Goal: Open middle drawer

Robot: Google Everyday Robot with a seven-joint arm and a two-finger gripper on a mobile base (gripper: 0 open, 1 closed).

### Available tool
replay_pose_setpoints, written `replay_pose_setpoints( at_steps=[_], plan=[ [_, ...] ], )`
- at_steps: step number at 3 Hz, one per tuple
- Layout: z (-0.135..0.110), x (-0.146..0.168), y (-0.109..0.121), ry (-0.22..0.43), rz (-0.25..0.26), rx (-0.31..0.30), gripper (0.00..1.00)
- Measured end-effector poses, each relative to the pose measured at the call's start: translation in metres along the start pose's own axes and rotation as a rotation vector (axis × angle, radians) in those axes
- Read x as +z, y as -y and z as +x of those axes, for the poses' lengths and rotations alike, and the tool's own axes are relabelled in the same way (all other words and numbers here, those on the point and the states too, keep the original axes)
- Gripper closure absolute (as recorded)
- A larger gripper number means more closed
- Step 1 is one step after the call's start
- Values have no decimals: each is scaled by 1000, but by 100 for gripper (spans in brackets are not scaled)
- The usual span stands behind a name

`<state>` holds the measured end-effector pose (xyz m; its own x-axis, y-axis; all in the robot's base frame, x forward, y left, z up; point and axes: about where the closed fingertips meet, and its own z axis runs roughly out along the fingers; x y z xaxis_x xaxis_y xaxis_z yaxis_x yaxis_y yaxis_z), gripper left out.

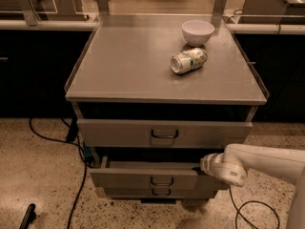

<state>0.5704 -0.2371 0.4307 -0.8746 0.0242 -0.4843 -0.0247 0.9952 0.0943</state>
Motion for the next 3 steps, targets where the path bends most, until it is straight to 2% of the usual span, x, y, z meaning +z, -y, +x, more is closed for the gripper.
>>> replay_pose_setpoints(
  at_steps=[1,2,3],
  plan=[
    [21,-5,11,-37,-14,50,100],
    [20,-6,11,-37,-15,51,100],
    [44,-29,23,-21,-60,126,100]
  ],
)
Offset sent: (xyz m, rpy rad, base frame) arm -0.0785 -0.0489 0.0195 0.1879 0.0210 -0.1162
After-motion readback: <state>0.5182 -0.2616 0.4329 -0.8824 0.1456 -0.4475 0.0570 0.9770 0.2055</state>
